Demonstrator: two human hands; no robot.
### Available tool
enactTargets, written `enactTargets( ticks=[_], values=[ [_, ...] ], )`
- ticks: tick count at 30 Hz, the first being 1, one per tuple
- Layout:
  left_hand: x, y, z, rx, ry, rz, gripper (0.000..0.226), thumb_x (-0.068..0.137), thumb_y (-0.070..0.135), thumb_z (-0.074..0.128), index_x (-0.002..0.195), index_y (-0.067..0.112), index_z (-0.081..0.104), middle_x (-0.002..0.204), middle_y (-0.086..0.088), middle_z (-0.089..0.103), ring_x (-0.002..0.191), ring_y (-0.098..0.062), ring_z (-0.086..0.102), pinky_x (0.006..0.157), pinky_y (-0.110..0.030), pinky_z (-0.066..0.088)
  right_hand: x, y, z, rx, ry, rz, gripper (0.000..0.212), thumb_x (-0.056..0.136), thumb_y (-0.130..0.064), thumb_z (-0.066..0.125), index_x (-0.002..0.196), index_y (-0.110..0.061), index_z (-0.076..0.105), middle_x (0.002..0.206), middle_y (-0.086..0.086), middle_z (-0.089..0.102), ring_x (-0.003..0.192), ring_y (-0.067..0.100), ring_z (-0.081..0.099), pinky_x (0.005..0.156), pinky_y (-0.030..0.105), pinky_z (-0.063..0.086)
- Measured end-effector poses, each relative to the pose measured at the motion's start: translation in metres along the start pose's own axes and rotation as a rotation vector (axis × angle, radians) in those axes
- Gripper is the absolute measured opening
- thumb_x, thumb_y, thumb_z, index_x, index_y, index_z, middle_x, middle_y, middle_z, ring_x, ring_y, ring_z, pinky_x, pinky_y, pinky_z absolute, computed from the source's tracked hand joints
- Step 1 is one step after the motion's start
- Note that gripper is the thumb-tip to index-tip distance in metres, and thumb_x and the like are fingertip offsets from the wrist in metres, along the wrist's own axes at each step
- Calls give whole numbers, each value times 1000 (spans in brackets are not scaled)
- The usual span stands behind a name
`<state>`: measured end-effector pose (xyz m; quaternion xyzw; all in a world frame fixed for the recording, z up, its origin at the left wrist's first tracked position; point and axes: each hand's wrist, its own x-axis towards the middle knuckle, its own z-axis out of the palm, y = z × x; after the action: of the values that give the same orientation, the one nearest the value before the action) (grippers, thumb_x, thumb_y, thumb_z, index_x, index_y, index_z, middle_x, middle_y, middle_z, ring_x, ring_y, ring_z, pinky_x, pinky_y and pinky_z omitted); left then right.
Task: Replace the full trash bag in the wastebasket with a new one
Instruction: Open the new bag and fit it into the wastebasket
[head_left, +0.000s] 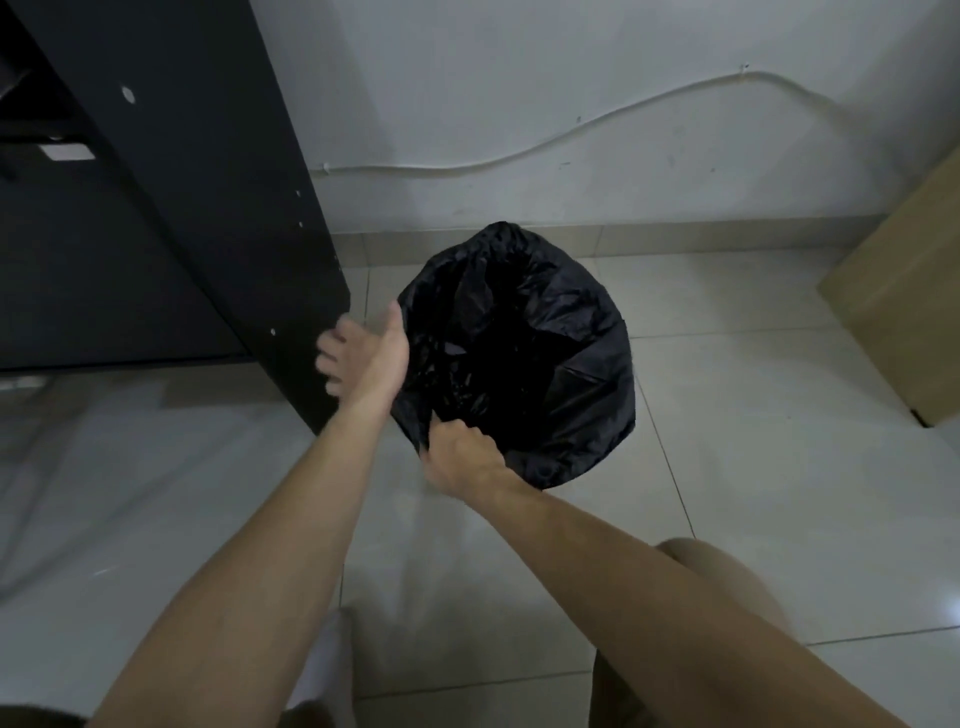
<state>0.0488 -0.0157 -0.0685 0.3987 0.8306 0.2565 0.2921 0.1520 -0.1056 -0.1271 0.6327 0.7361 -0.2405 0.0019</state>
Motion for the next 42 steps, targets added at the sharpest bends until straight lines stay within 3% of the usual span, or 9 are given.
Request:
enactTargets(
  ticks=[4,8,14,19,24,29,35,39,42],
  values=[
    [-23,-43,19,-166,-202,-39,70,93,63,43,144,16,36,146,-11,45,129,-32,46,103,-48,41,4,-16,14,216,149,124,48,100,-38,47,142,-14,41,120,13,64,105,39,64,75,40,47],
    [-18,-48,15,-275,-299,106,42,105,46,34,136,21,46,135,-7,55,127,-30,51,106,-48,42,5,-18,13,388,22,83,86,90,-59,53,156,-16,18,152,11,40,135,33,44,110,46,38],
    [9,-32,-3,-255,-314,234,53,106,49,30,153,24,32,154,-6,40,141,-27,37,110,-37,31,-5,17,-2,-236,-278,71,140,57,-100,32,156,-15,-19,164,15,-16,149,40,-16,114,61,-14],
    [25,-12,-12,-151,-319,216,62,101,58,30,156,29,27,161,-5,30,146,-29,28,114,-35,21,-24,22,11,-262,-287,-57,88,91,-64,37,159,-14,10,158,15,28,142,41,28,116,60,13],
    [-22,-36,4,-36,62,-39,82,83,76,35,143,20,33,148,-13,33,133,-38,33,104,-53,32,-22,15,9,-154,-105,-62,65,96,-48,41,153,-19,29,129,13,59,115,39,58,98,51,39],
    [-45,-57,24,-343,-146,-10,37,106,41,33,131,15,42,124,-4,52,127,-32,50,91,-38,41,-18,10,2,-16,-189,-25,92,84,-78,26,155,-19,25,144,10,50,133,33,43,111,54,25],
    [-11,-47,13,-406,-230,103,51,107,42,30,150,15,30,152,-8,42,139,-29,40,114,-44,34,-12,76,-46,-459,-132,-113,99,80,-82,-7,159,-26,16,167,4,9,153,25,-3,115,54,-17],
    [-10,-37,12,-388,-260,143,55,106,45,30,152,16,29,153,-9,41,141,-29,39,117,-49,31,-17,95,-46,-250,-552,207,101,83,-86,7,159,-19,17,165,6,16,150,28,16,121,45,7],
    [-12,-28,11,-311,-284,238,47,106,45,30,143,19,40,142,-6,51,133,-28,46,111,-47,37,-12,81,-47,-42,-571,198,91,91,-78,16,157,-17,24,162,8,25,146,28,27,119,38,19]
  ],
)
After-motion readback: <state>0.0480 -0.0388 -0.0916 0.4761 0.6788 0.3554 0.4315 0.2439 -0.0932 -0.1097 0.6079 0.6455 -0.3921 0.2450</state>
